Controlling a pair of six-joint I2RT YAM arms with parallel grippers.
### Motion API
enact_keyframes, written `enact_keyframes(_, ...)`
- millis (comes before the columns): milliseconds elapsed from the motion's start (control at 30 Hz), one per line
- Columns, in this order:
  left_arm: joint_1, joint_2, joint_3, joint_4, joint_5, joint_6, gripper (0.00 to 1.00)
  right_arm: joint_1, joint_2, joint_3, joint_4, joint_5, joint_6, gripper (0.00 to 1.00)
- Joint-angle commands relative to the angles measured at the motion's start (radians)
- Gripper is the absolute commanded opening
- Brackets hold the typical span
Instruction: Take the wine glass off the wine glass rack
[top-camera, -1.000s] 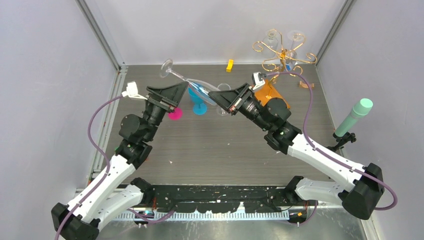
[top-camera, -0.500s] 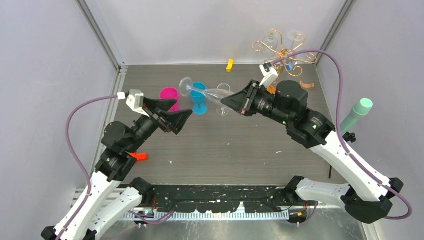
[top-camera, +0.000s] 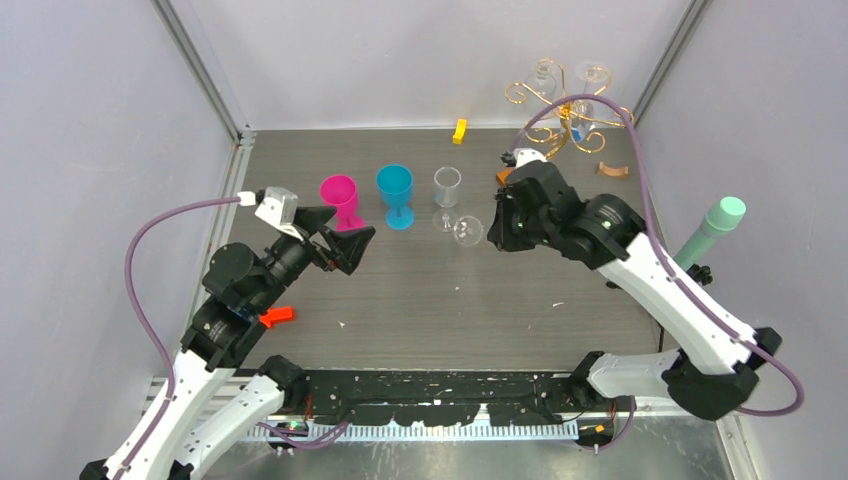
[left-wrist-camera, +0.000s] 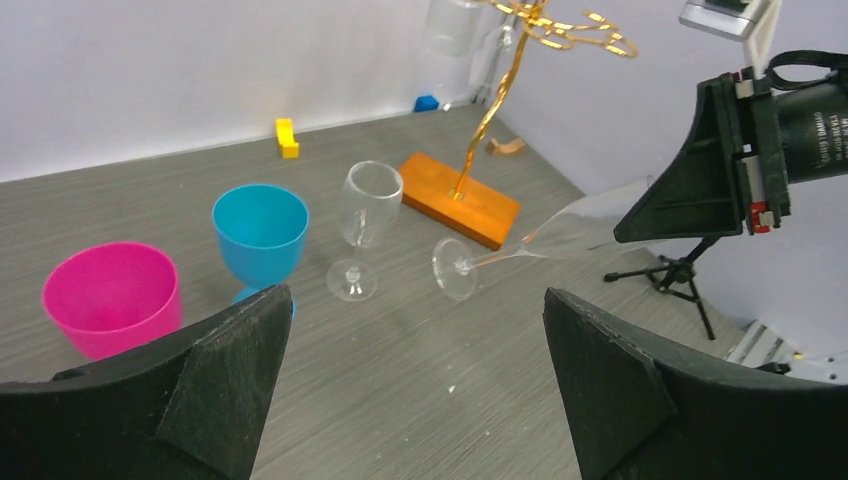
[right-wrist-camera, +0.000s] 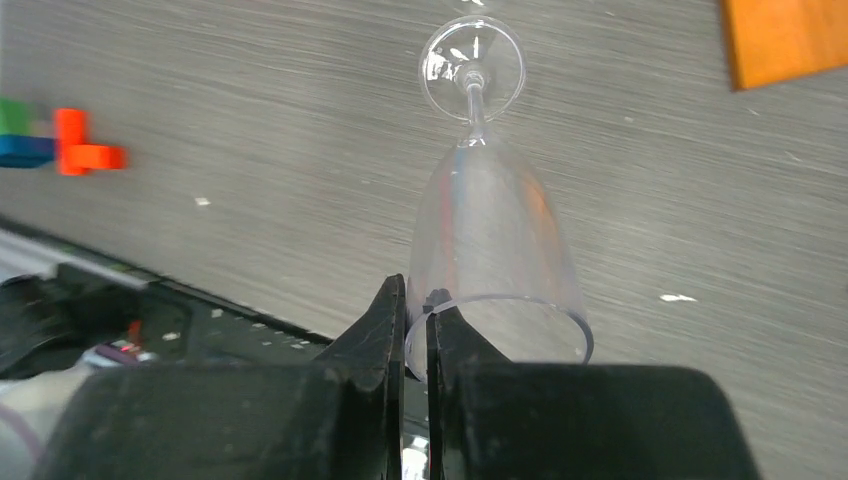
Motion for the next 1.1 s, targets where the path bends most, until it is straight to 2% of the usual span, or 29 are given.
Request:
enact_keyframes(0, 0.004, 0.013, 0.017, -0.052, -0.052, 0.06, 1.0, 0.004, 0.113, 0.064, -0.103, 0.169, -0.045, 0.0)
enact_keyframes(167, 0.003, 0.022, 0.016, -0.083, -0.094, 0.072, 1.0, 0.005, 0.248, 0.08, -0.111, 0.146, -0.075, 0.0)
enact_keyframes(333, 0.003, 0.031, 0.026, -0.101, -0.095, 0.086, 1.0, 0.005, 0.347, 0.141, -0.102, 0.054, -0.1, 0.0)
enact_keyframes(600, 0.003, 0.028, 0.015, -0.107, -0.095, 0.083, 1.0, 0.004, 0.442, 0.193, -0.094, -0.024, -0.123, 0.0)
enact_keyframes(800, 0.003, 0.034, 0.014, -0.105, -0.095, 0.082, 1.0, 0.004, 0.514, 0.246, -0.102, -0.028, -0.146, 0.01)
enact_keyframes(867, 0.003, 0.037, 0.016, -0.107, -0.095, 0.081, 1.0, 0.004, 0.541, 0.268, -0.106, -0.017, -0.149, 0.04)
enact_keyframes(933, 0.003, 0.038, 0.016, -0.108, -0.095, 0.081, 1.0, 0.004, 0.564, 0.299, -0.116, -0.003, -0.151, 0.12)
enact_keyframes(967, 0.003, 0.037, 0.016, -0.11, -0.094, 0.082, 1.0, 0.004, 0.576, 0.324, -0.119, 0.005, -0.152, 0.23)
enact_keyframes(1000, 0.003, 0.038, 0.016, -0.11, -0.095, 0.081, 1.0, 0.004, 0.581, 0.334, -0.123, 0.008, -0.151, 0.28)
enact_keyframes(1033, 0.003, 0.037, 0.016, -0.109, -0.095, 0.081, 1.0, 0.004, 0.589, 0.358, -0.123, 0.017, -0.151, 0.38)
enact_keyframes(1067, 0.003, 0.038, 0.016, -0.109, -0.095, 0.081, 1.0, 0.004, 0.591, 0.369, -0.124, 0.02, -0.15, 0.41)
